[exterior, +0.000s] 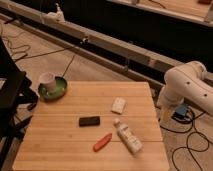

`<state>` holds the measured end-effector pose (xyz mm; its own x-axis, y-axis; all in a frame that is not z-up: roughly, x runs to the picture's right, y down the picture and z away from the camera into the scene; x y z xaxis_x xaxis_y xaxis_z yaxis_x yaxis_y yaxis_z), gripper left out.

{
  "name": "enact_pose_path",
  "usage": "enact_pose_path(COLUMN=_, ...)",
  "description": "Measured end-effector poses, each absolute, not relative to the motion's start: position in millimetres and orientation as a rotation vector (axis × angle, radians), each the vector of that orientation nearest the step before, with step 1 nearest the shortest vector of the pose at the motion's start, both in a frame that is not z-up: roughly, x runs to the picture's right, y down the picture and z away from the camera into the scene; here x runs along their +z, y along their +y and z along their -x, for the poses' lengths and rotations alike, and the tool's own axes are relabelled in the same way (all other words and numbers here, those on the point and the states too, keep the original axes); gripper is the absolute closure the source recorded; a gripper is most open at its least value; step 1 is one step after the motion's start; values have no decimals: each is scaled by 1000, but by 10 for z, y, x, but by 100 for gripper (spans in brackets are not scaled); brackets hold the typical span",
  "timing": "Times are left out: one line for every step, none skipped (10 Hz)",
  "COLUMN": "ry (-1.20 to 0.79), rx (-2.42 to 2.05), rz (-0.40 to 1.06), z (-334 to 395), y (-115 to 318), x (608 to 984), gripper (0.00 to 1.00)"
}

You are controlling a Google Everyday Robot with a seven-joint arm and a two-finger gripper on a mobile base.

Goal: Push the eraser across the table

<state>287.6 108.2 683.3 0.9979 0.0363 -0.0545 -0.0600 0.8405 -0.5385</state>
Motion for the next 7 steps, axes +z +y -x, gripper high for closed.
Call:
enact_pose_path(ry=44, rx=50, rz=569, z=-2877, y=1076, x=6827, gripper=77)
enact_pose_path(ry=45, rx=48, rz=569, z=-2876, y=1073, x=6828, gripper=87)
enact_pose_path(ry=43, rx=46, rz=564, z=-2863, y=1058, x=6845, gripper=95)
enact_pose_path(ry=20, rx=57, rz=554, z=-2710, y=1012, x=6974, gripper=100)
enact_pose_path(ry=-4, rx=67, rz=553, z=-2580, y=984, x=7057, gripper=100)
enact_pose_path(ry=-53, rx=90, rz=564, z=-2388, y=988, x=7178, gripper=100)
enact_pose_path(ry=-100, rx=113, rz=575, z=-2243, y=999, x=7281, gripper=100)
